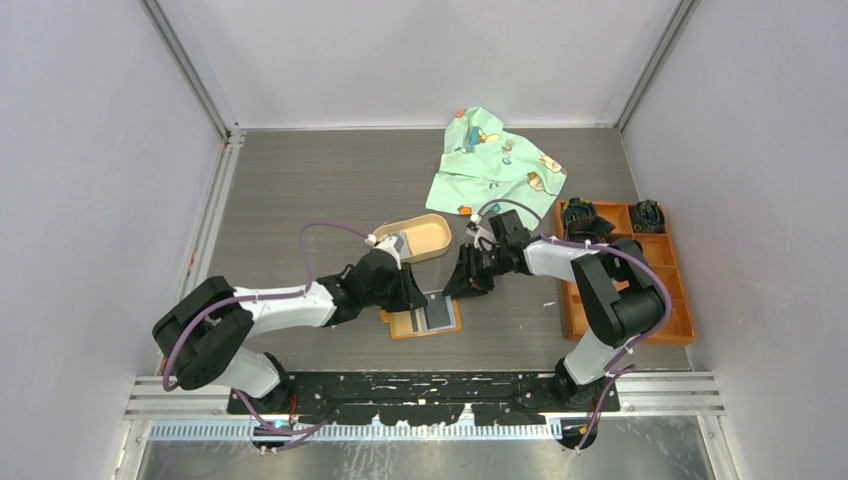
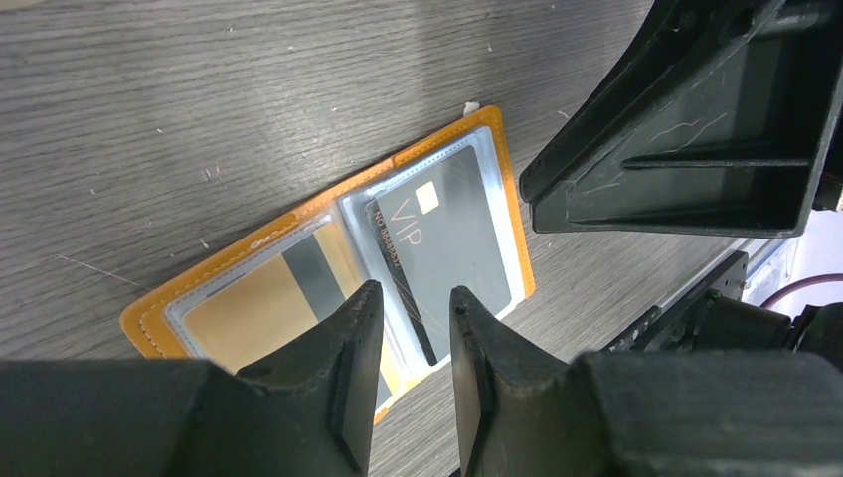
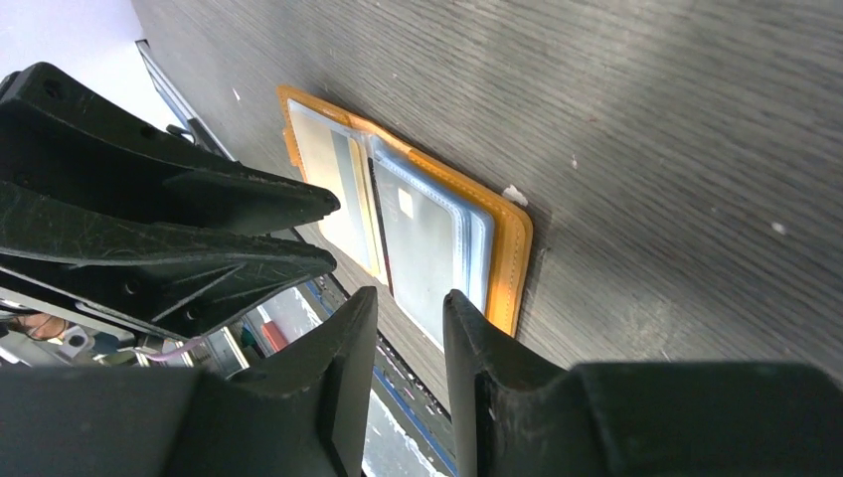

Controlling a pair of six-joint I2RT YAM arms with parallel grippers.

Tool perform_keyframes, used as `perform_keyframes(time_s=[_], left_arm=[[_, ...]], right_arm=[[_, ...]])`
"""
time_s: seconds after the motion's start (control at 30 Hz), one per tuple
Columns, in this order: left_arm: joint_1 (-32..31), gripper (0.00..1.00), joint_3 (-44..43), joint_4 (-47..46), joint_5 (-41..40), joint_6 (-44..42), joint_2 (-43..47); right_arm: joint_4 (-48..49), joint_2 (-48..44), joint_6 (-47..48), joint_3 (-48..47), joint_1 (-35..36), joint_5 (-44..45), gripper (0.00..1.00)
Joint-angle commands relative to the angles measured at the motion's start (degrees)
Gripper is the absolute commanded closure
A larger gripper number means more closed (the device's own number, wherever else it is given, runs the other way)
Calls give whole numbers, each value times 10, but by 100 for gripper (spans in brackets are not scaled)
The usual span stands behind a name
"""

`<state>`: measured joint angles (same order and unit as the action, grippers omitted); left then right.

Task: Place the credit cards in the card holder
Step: Turn over the card slot in the card holder.

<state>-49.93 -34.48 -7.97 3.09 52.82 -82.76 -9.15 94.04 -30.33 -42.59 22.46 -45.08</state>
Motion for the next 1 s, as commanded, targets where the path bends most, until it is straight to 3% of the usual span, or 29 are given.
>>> perform_keyframes(time_s=[0.0, 0.57, 0.97], left_arm=[[-6, 68, -19, -37, 4, 9, -8], [-21, 69, -16, -42, -10, 31, -36], [-22, 81, -16, -50, -3, 33, -67]], right_arm=[[-3, 9, 6, -25, 5, -17, 64], [-20, 46, 21, -33, 16, -13, 70], [-22, 56, 21, -39, 25, -32, 70]])
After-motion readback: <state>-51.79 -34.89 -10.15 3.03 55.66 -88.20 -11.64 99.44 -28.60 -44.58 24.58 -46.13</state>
